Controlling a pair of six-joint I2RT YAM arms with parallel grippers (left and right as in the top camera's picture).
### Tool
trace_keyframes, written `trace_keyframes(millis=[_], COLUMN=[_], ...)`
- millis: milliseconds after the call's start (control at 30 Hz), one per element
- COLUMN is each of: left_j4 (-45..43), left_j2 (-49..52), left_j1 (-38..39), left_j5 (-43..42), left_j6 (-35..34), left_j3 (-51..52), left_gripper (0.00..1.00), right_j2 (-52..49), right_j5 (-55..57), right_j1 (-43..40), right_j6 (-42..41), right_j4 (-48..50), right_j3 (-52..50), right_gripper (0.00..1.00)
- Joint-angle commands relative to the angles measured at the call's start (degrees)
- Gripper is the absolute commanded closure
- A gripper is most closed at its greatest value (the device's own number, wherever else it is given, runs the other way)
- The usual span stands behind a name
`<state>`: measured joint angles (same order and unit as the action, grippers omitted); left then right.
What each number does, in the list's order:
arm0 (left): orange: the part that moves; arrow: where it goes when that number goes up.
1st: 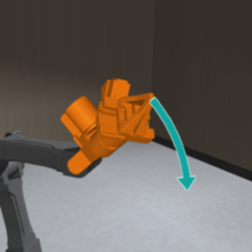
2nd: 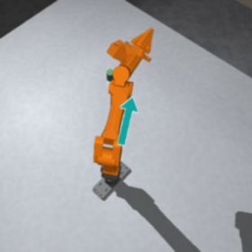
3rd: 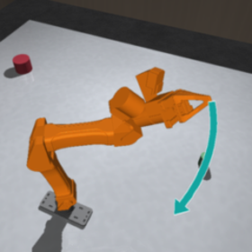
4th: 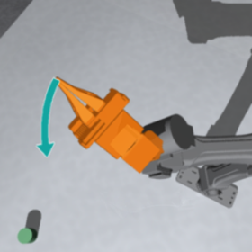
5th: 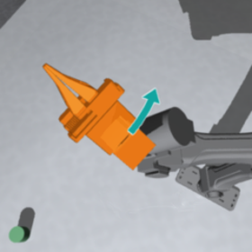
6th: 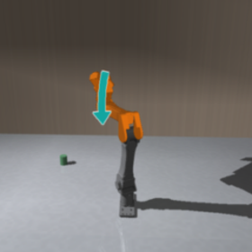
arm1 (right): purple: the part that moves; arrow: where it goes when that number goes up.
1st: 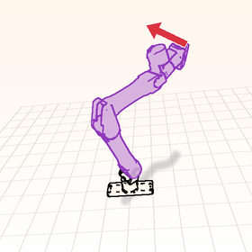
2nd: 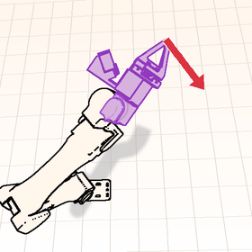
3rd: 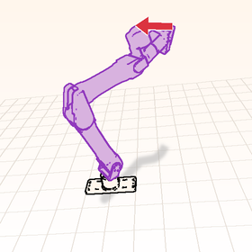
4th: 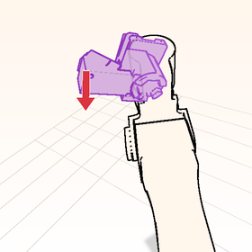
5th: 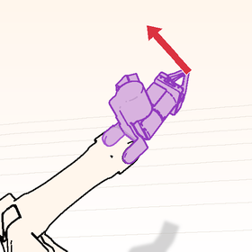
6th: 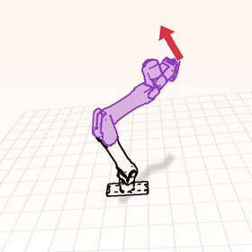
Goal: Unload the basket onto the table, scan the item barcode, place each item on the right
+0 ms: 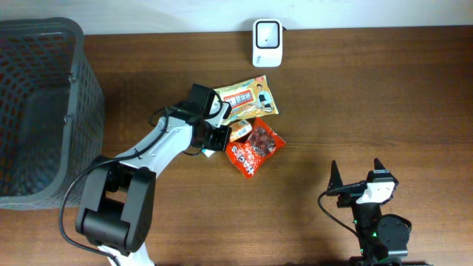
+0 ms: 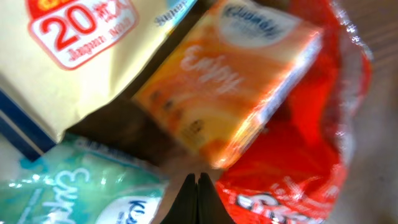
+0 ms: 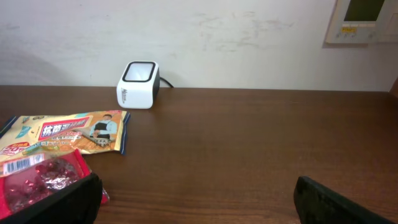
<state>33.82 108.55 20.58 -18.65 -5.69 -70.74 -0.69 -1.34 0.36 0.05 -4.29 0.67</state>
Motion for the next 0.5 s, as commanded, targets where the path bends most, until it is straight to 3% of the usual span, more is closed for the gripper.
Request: trace_keyframes(millis=[0,100,200,233,300,333,367,467], left_j4=[5.53,14.34,21.90,23.80,27.41,28.57,29.40,30.62], left_j2=[-0.74,-2.99,-5.44,-6.12,-7.96,-8.83,-9.79,-13.92], left_j1=[0.15,0.15,0.15,0.15,0.15,0.09,-0.11,-2.67], left_j5=[-0.02,6.88,13.70,15.32,18.34,18.99,19.71,23.17], left_j6=[2.16,2.14,2.12,2.10,2.05,1.64,0.63,-4.22], left_j3=[-8.44,-17.18,-25.31,-27.47,-32.13,-33.88,-35.21,-37.00], left_gripper=[1.00,0.98,0.66,0.50,0.30,0.12,0.03,0.01], right_j2=[0.33,0.33,0.33,0.33,0.33,0.33,0.33,0.33], right_j5=[0.72,0.72,0.72,0.72,0.72,0.72,0.72,0.72], right_j1=[0.33,0.33,0.33,0.33,0.33,0.33,0.33,0.33], right_j6=[0.13,0.15,0.15,0.13,0.15,0.15,0.15,0.15], right_j4=[-0.26,-0.26,-0.26,-0.26,-0.26,-0.26,-0.26,-0.26], right_j3=[-0.35,-0.35,-0.35,-0.35,-0.35,-0.35,-0.35,-0.35], right_gripper=[0.02,0.02,0.01,0.02,0.02,0.01,0.02,0.02])
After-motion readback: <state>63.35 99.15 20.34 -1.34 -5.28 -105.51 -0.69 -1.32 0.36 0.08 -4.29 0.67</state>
